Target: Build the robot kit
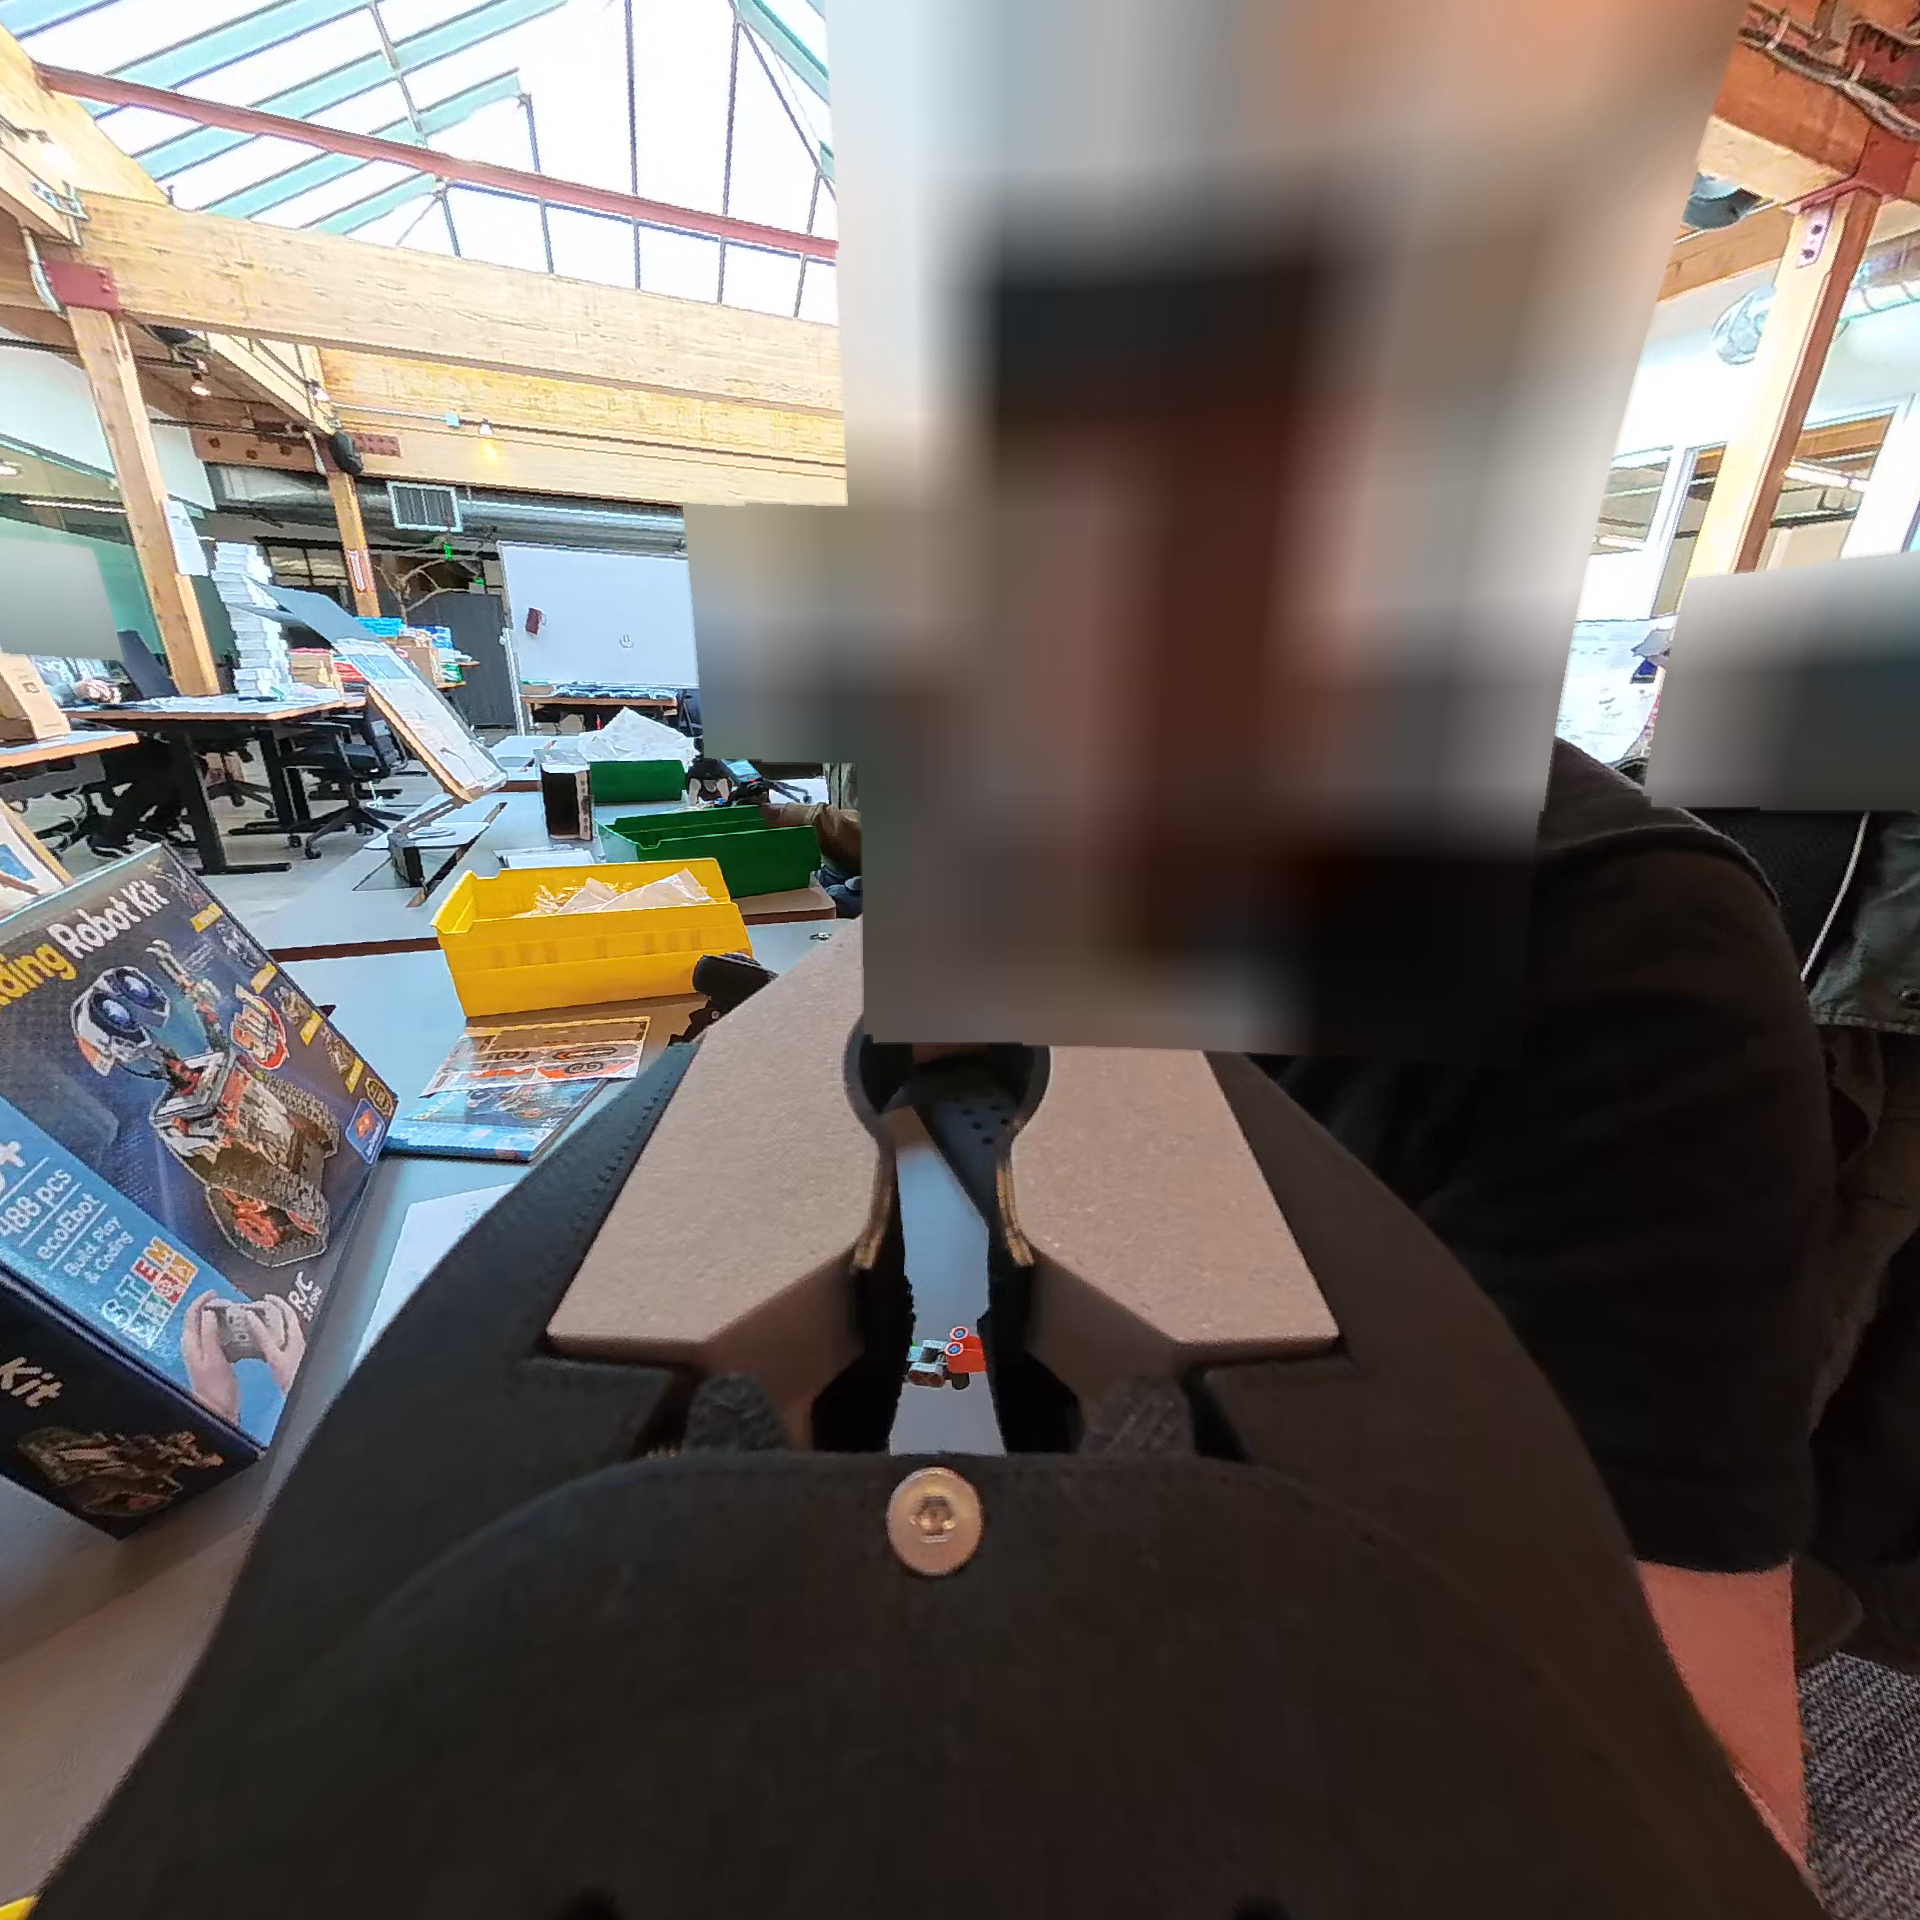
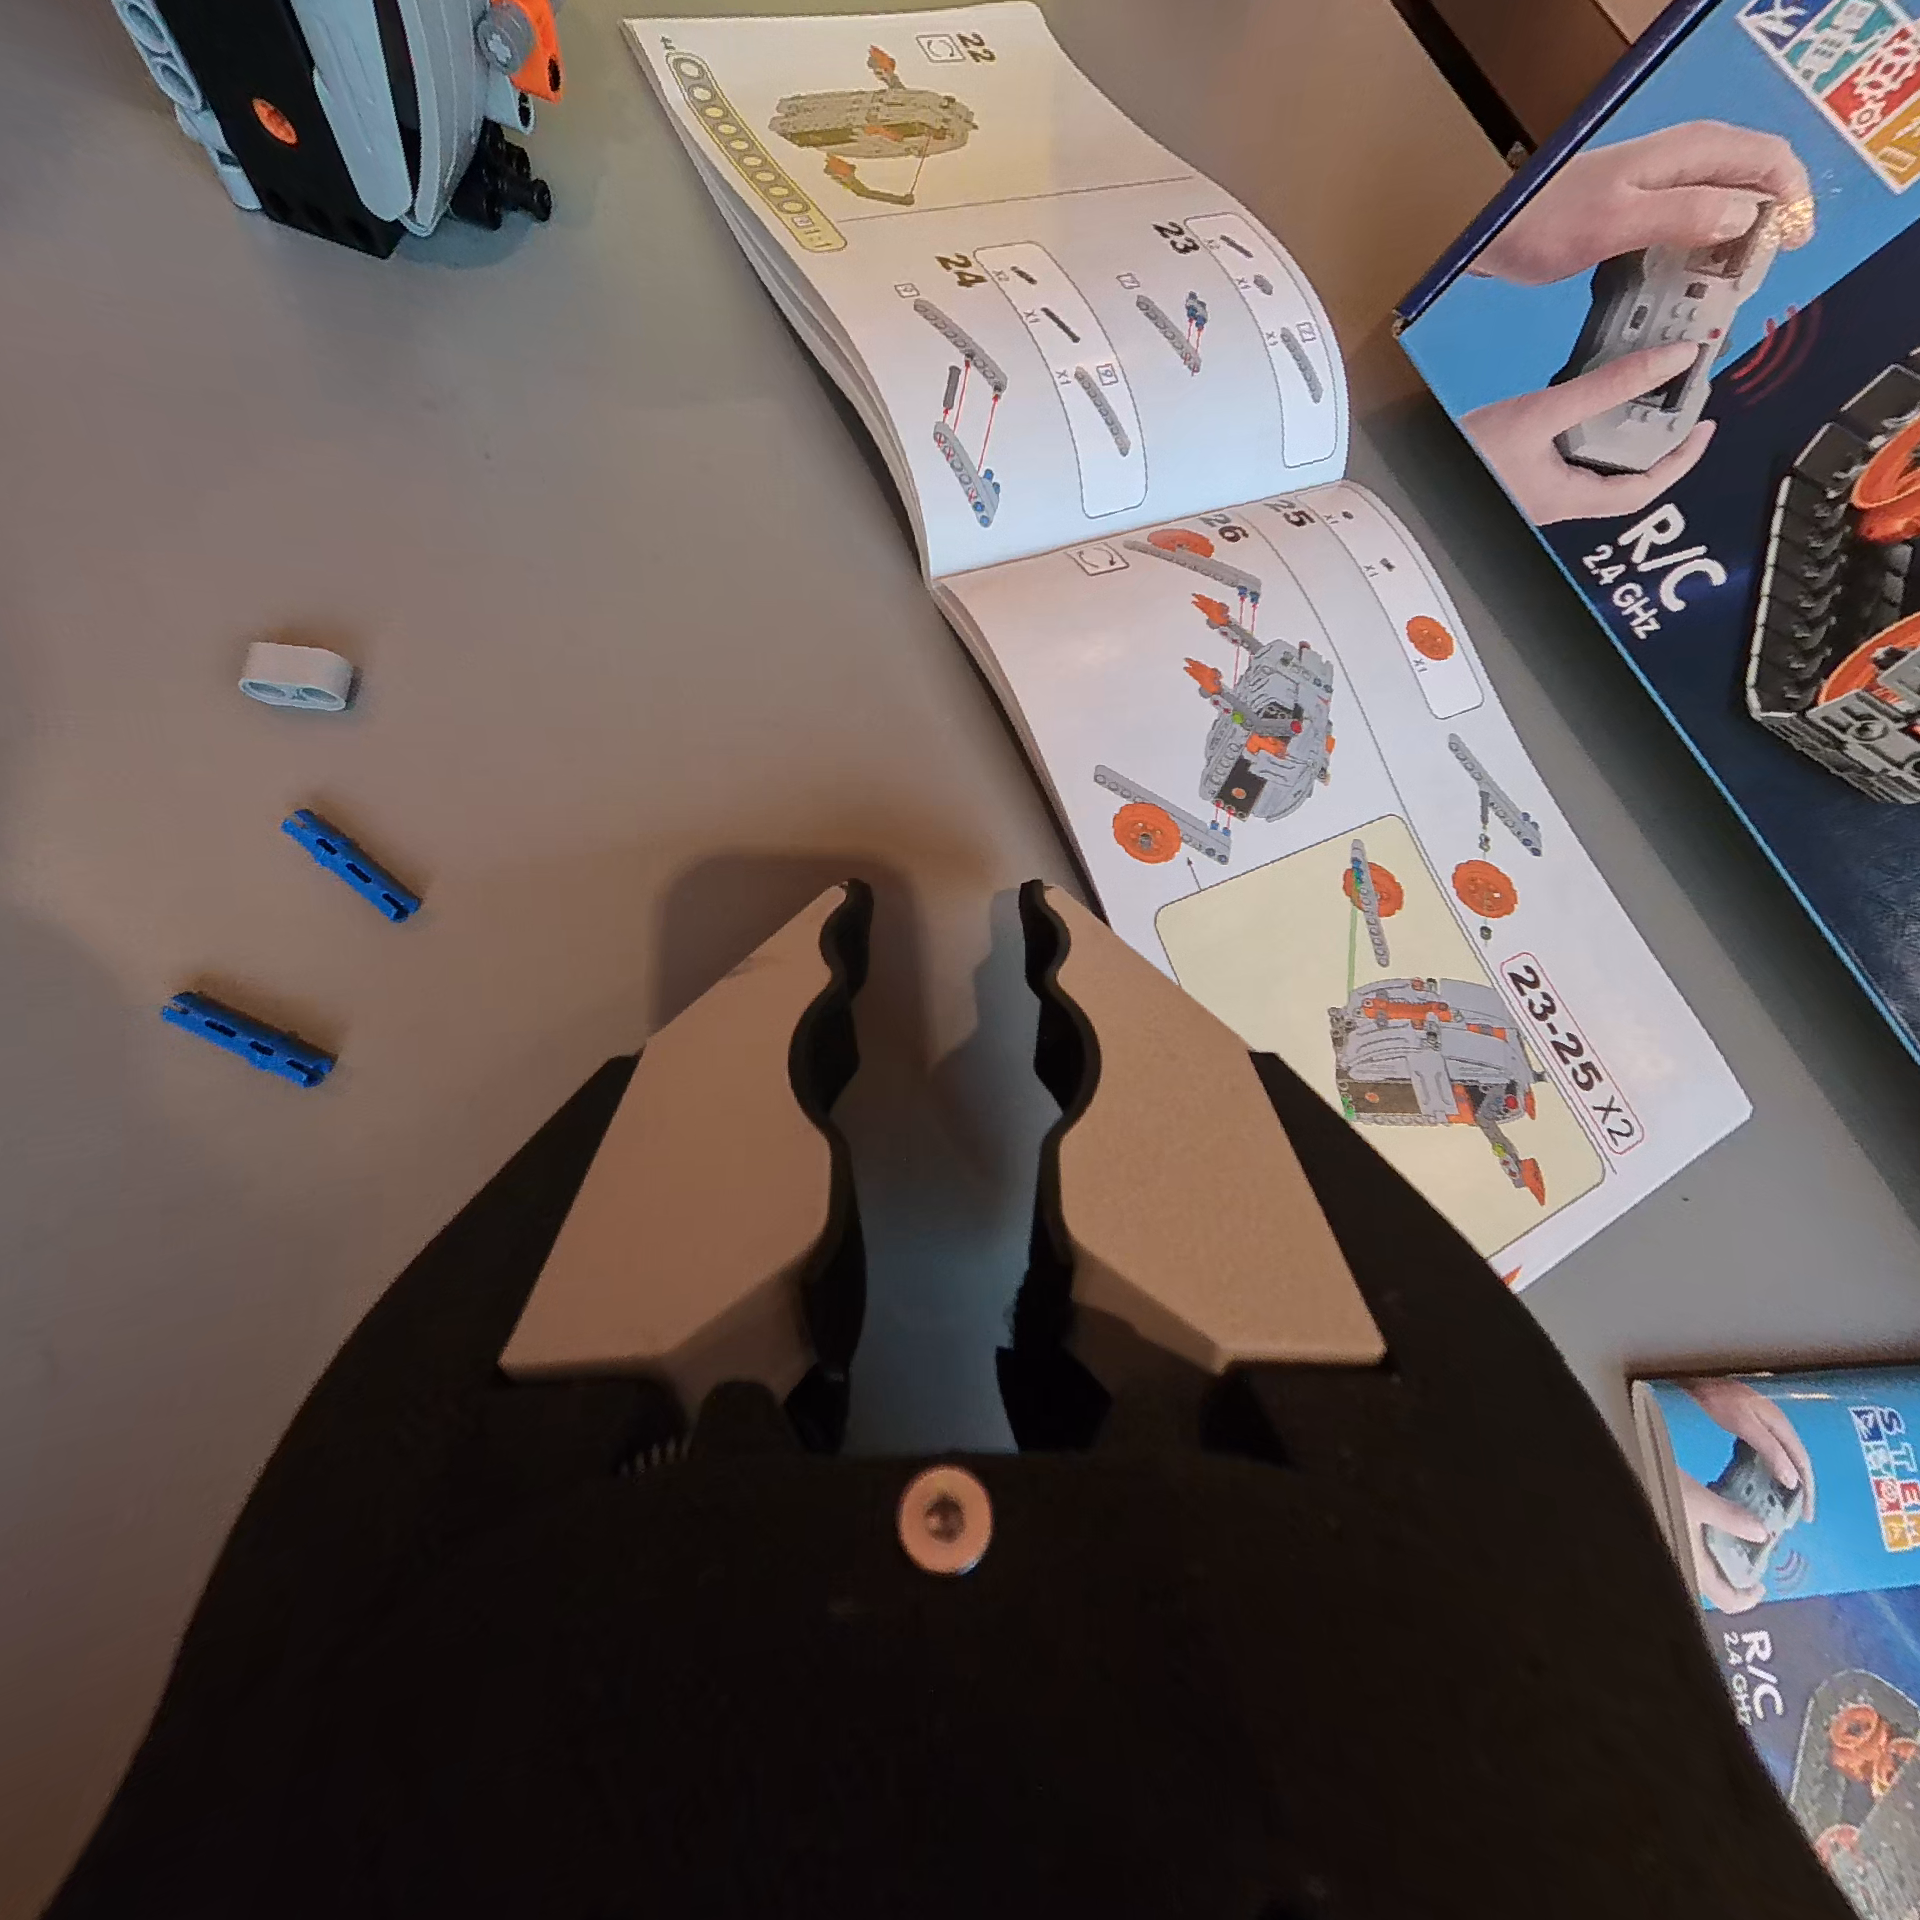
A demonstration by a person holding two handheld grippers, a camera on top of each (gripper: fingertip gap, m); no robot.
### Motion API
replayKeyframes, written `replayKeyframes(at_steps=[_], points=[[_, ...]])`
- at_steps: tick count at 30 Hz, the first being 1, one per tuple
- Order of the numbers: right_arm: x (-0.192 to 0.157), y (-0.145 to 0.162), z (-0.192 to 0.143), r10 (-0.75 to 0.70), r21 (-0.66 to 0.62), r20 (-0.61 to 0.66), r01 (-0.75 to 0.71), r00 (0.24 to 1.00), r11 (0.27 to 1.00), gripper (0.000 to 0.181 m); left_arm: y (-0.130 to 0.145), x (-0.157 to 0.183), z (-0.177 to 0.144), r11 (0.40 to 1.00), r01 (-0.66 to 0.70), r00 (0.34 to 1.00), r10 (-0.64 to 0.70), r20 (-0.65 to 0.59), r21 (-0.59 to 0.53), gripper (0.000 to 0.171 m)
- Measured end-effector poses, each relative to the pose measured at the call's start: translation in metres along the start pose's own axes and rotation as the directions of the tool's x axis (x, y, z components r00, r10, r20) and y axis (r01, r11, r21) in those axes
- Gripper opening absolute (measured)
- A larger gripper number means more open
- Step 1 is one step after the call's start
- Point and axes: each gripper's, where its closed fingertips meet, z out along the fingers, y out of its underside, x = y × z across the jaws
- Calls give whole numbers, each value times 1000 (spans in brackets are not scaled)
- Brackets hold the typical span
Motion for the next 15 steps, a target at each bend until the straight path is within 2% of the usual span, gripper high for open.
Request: replayKeyframes(at_steps=[1, 3, 4, 5, 6, 7, 8, 9, 10, 12, 13, 15], points=[[0, 0, 0, 0, 0, 0, 0, 1000, 1000, 28, 0, 0, 1, 1000, -4, 1000, 4, 3, -3, 5], [0, 0, 0, 0, -1, 1, 0, 1000, 1000, 28, 2, -7, 0, 1000, -6, 999, 7, 51, -18, 5], [0, 0, 0, 1, 0, 1, -1, 1000, 1000, 28, 5, -19, -4, 999, 11, 991, -6, 136, -36, 5], [0, 0, 0, 1, 0, 2, -1, 1000, 1000, 28, 12, -40, -12, 996, 56, 961, -34, 273, -71, 5], [0, 0, 0, 1, 0, 2, -1, 1000, 1000, 28, 26, -66, -27, 982, 138, 894, -69, 442, -125, 5], [0, 0, 0, 2, 1, 3, -2, 1000, 1000, 28, 49, -91, -49, 948, 258, 781, -93, 618, -184, 5], [0, 0, 1, 4, 2, 4, -4, 1000, 1000, 28, 76, -111, -78, 888, 403, 632, -94, 770, -223, 6], [0, 0, 1, 7, 2, 6, -7, 1000, 1000, 28, 103, -122, -104, 808, 543, 487, -83, 870, -228, 6], [0, 0, 1, 9, 3, 7, -9, 1000, 1000, 29, 127, -126, -123, 727, 656, 374, -83, 924, -201, 6], [0, 0, 1, 10, 2, 7, -10, 1000, 1000, 29, 160, -136, -140, 608, 788, 226, -137, 964, -98, 5], [0, 0, 0, 8, 1, 6, -8, 1000, 1000, 29, 173, -141, -142, 566, 823, 175, -174, 969, -47, 6], [0, 0, 0, 3, -1, 5, -3, 1000, 1000, 29, 197, -149, -142, 490, 872, 114, -219, 969, 8, 6]])
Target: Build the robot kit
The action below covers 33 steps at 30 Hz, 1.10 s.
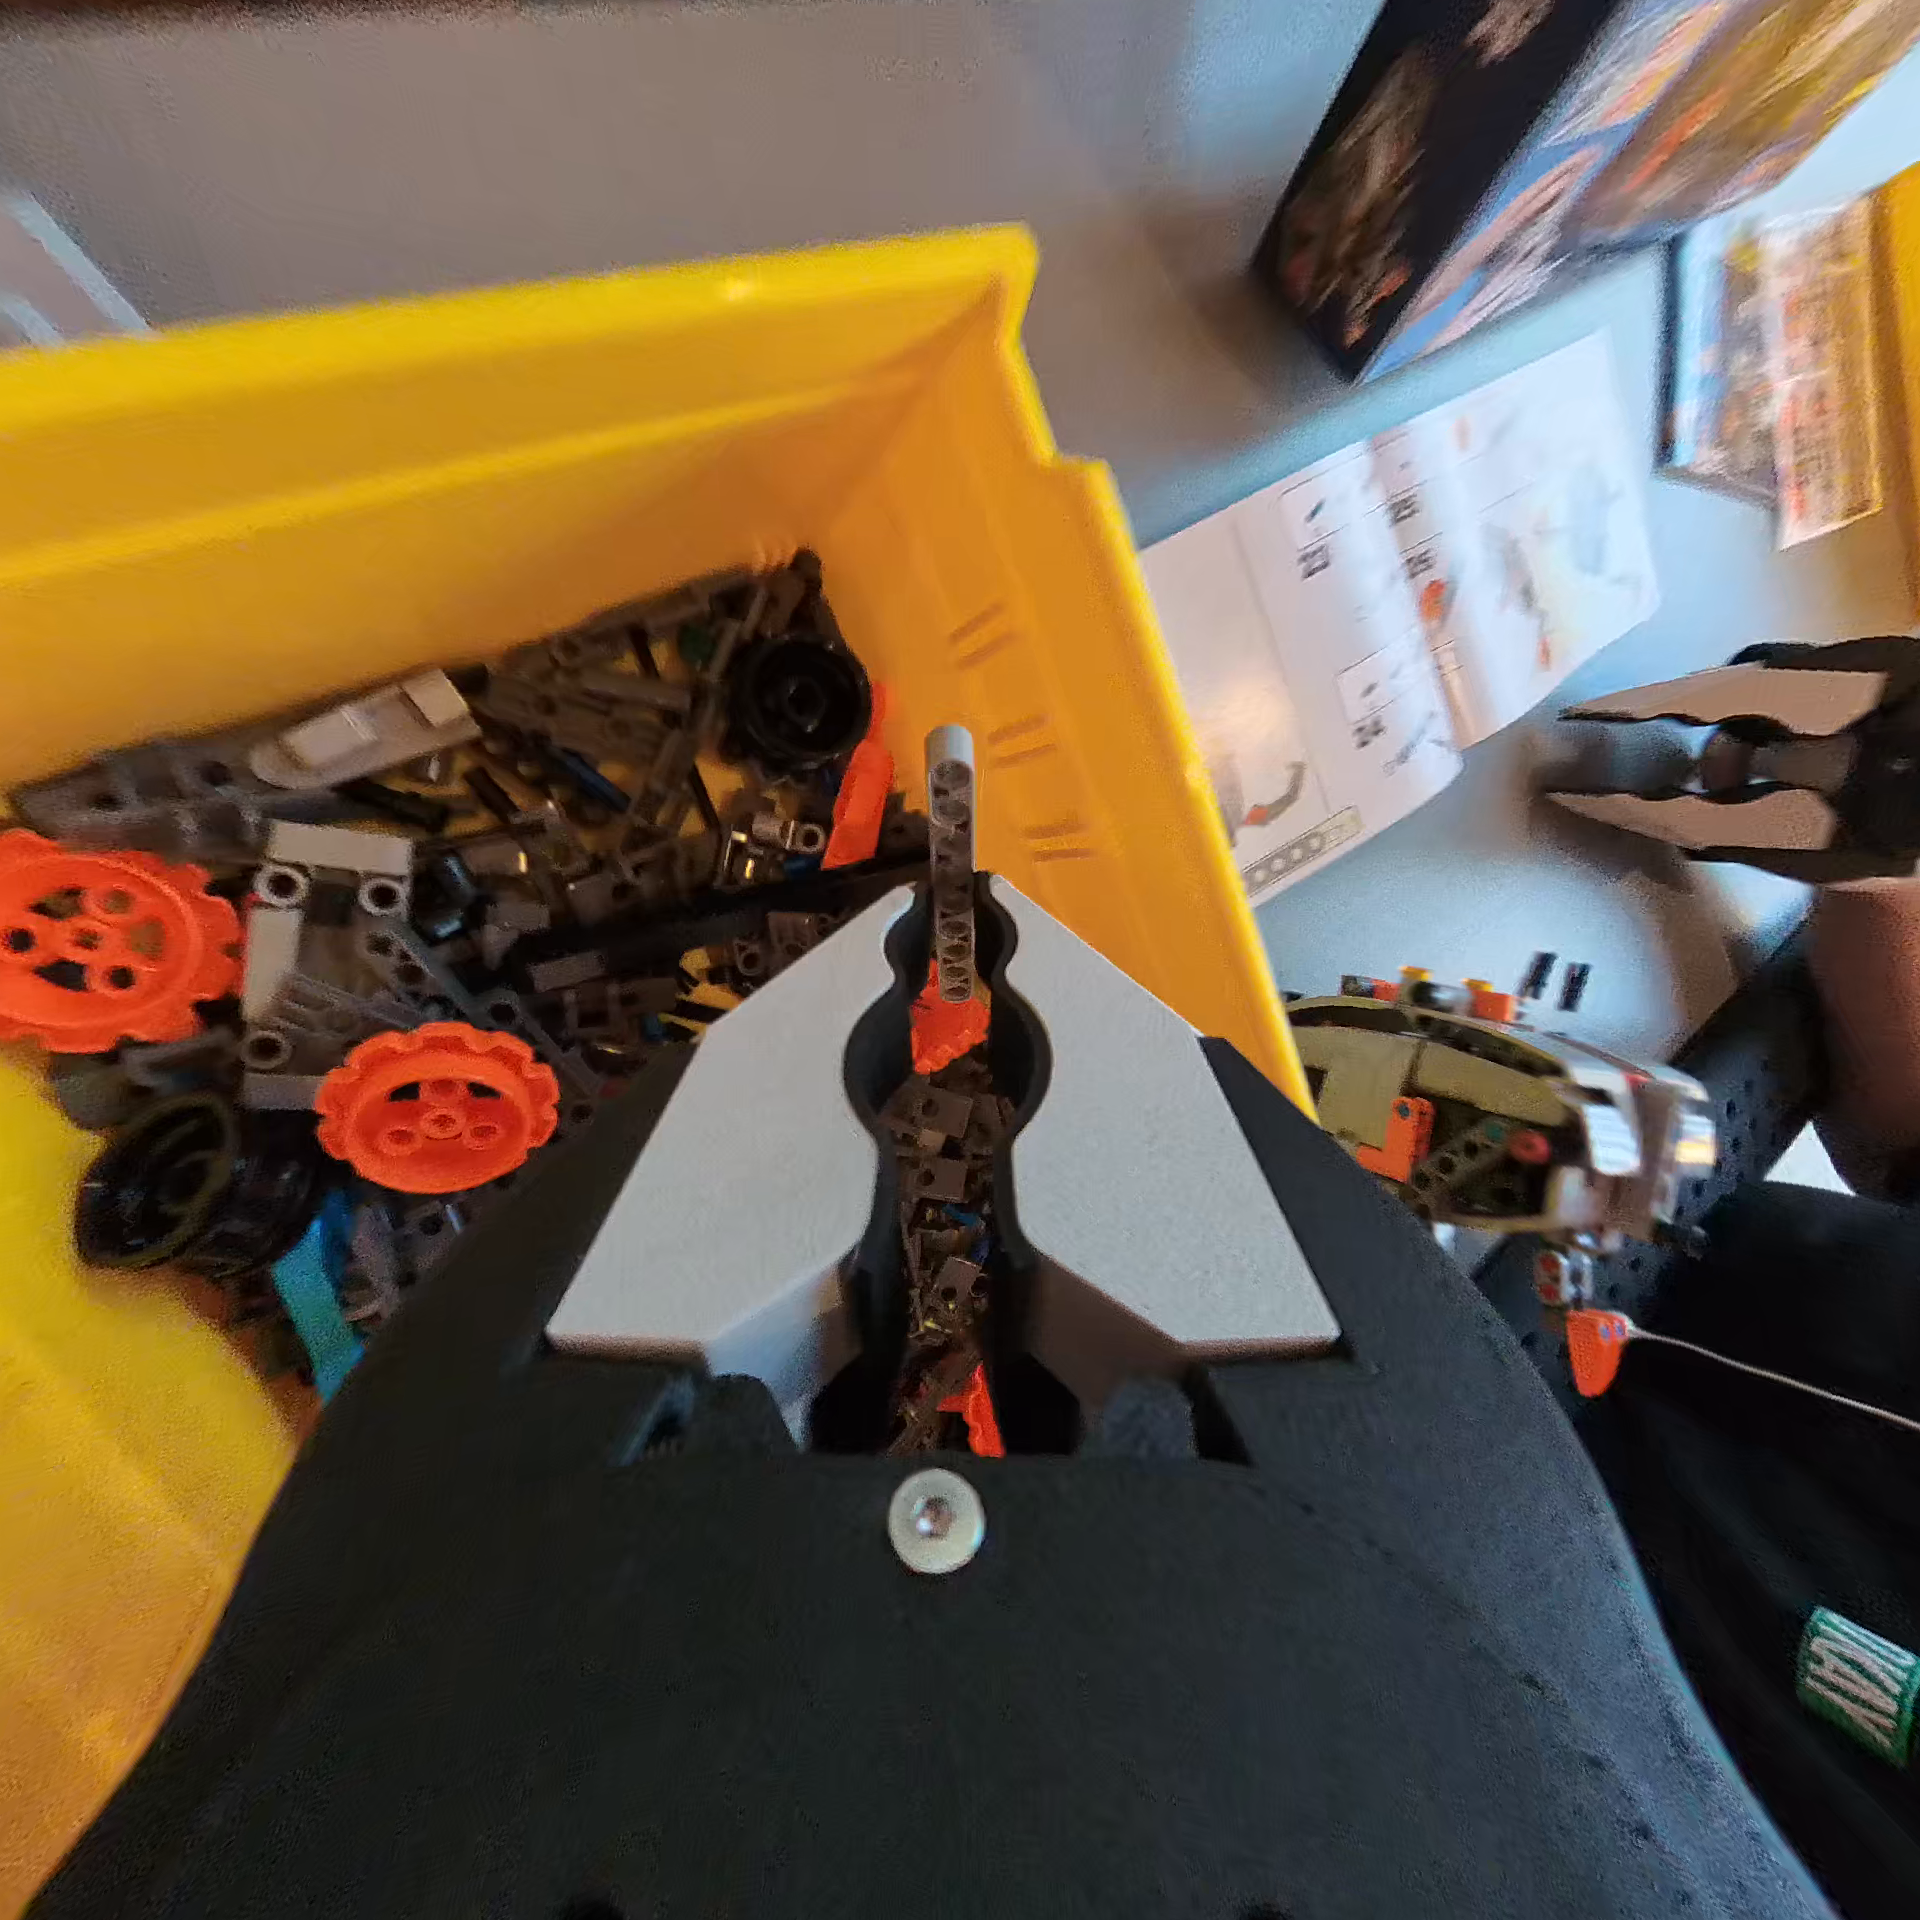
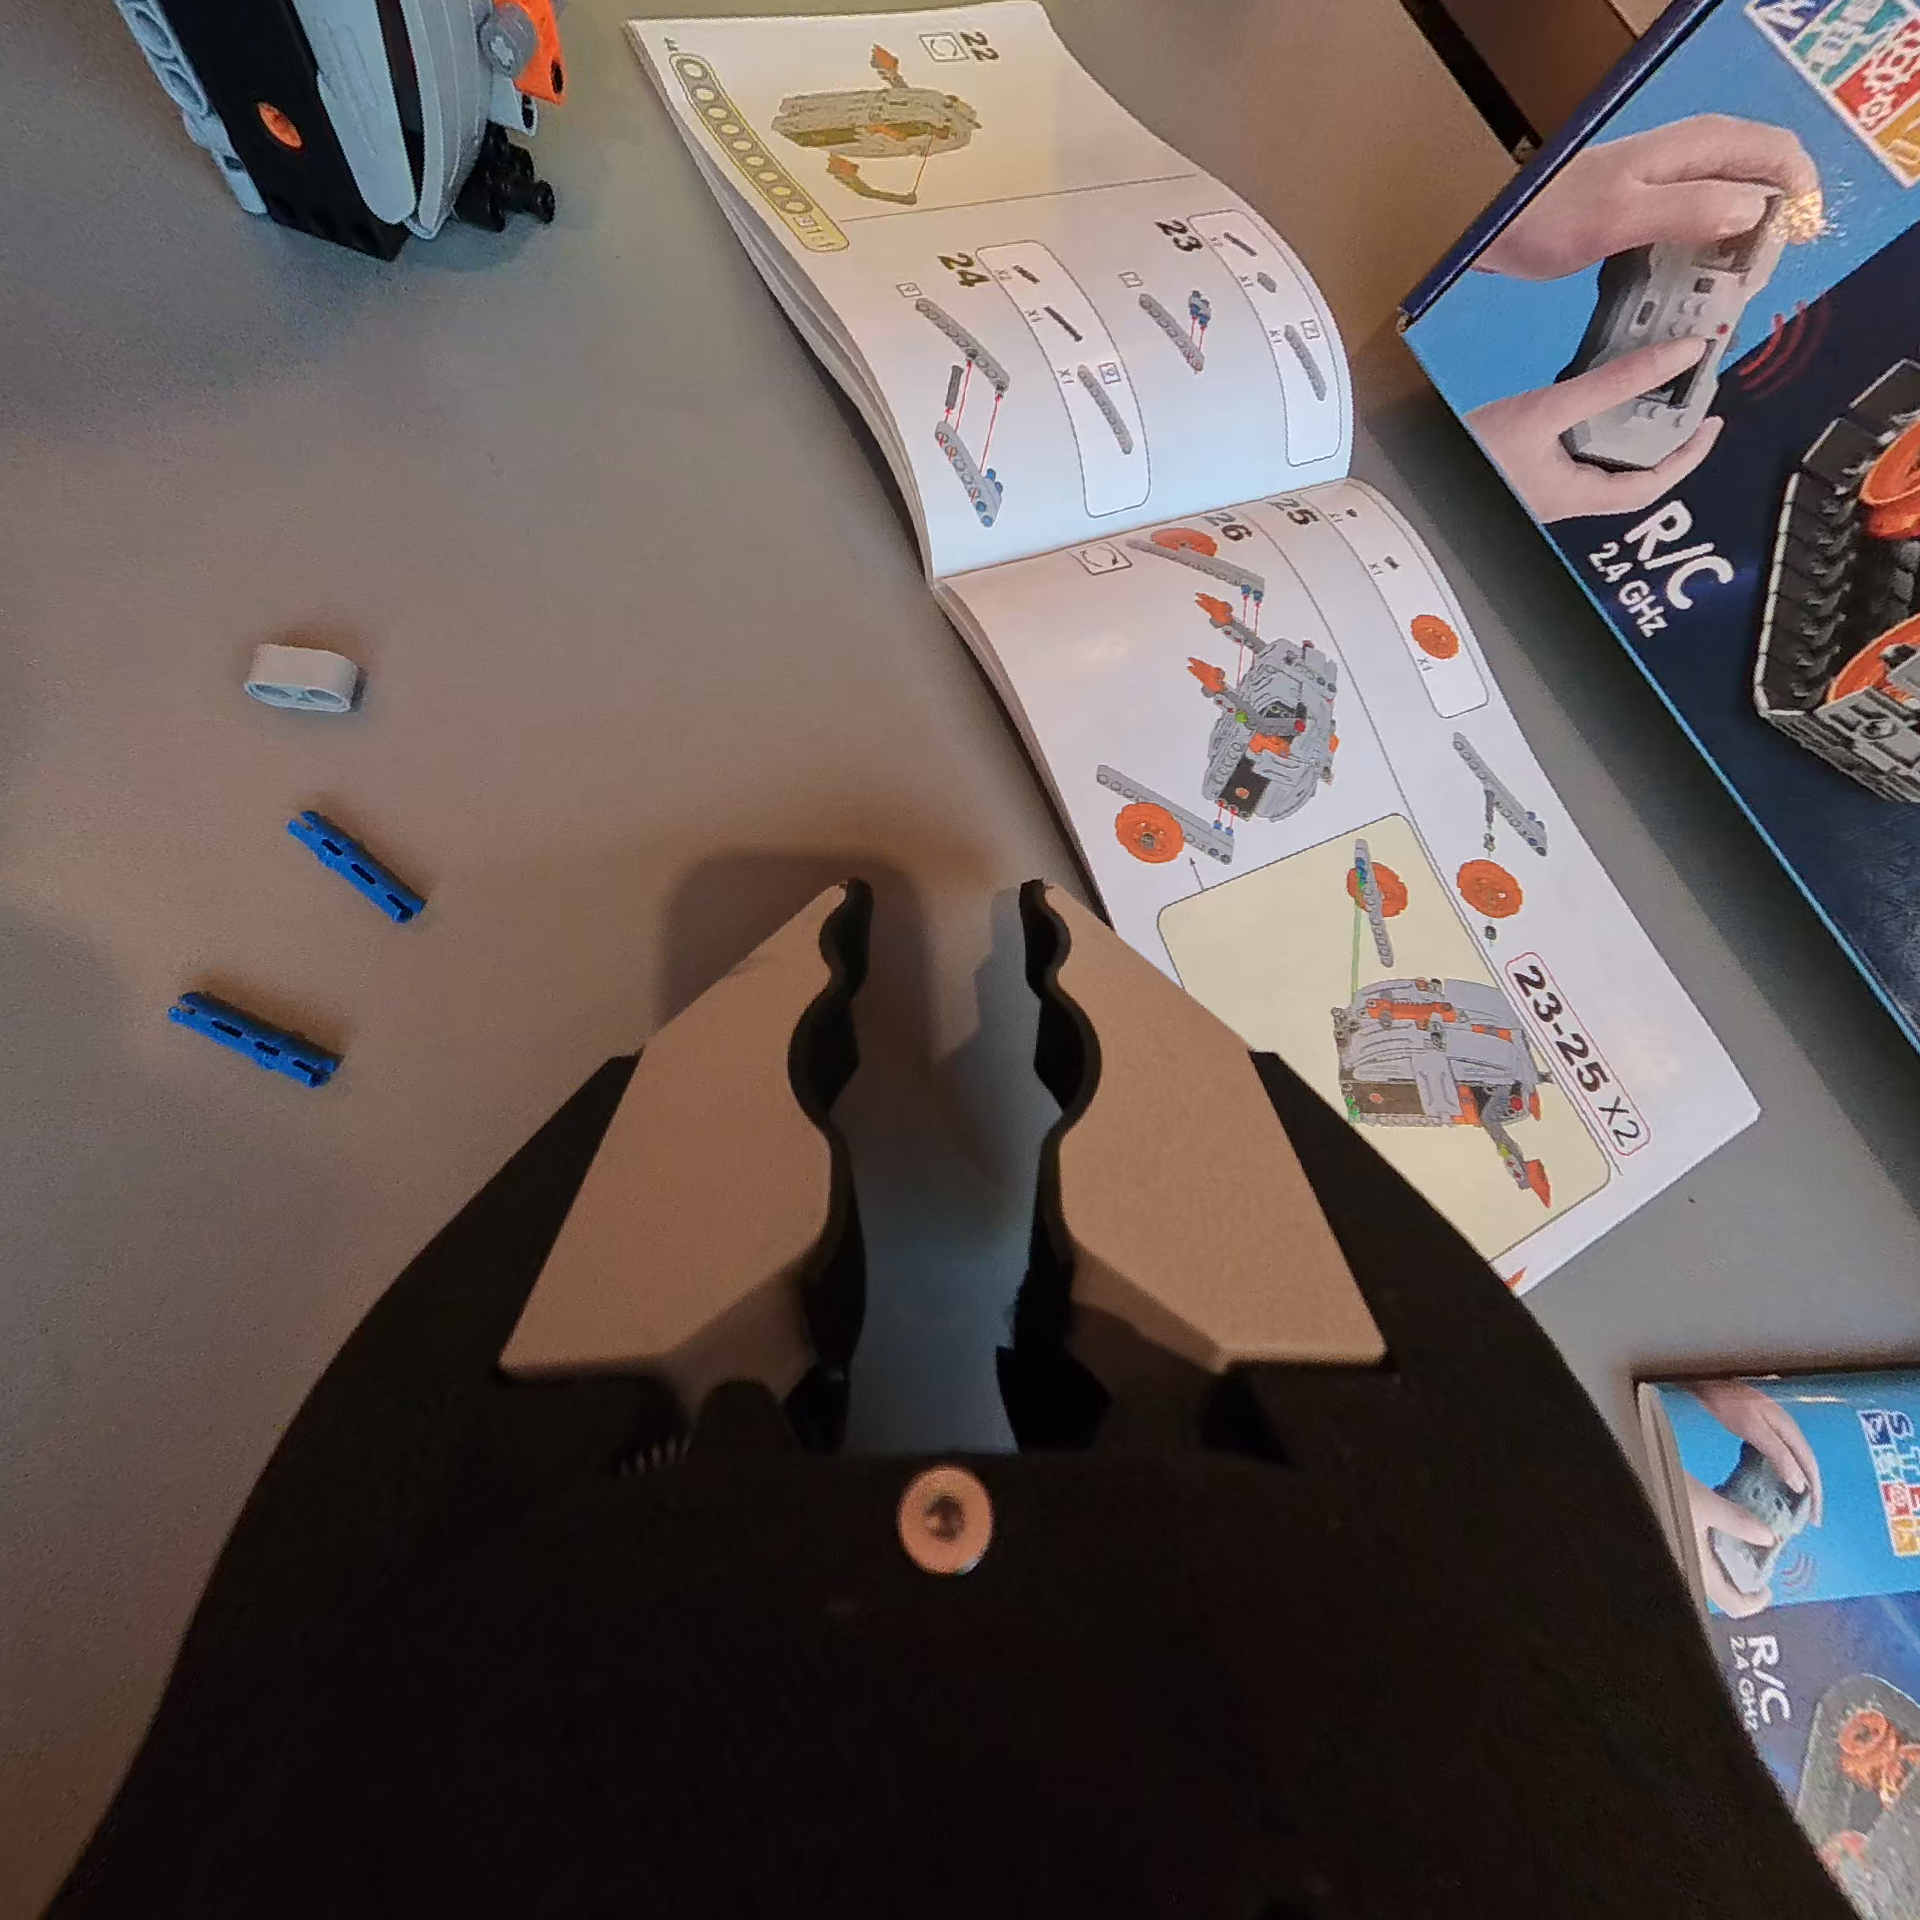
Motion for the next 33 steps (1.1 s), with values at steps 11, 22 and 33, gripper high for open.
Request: replayKeyframes(at_steps=[11, 22, 33], points=[[-2, 0, 0, 0, -1, 8, 0, 1000, 1000, 28, 17, -10, 26, 989, 39, 997, -29, 73, -144, 6], [-2, 0, 0, 1, -1, 10, -1, 1000, 1000, 28, 25, -16, 31, 979, 74, 994, -56, 97, -189, 6], [-2, 0, 0, 7, -1, 14, -7, 1000, 1000, 28, 28, -17, 29, 976, 74, 993, -52, 109, -206, 6]])
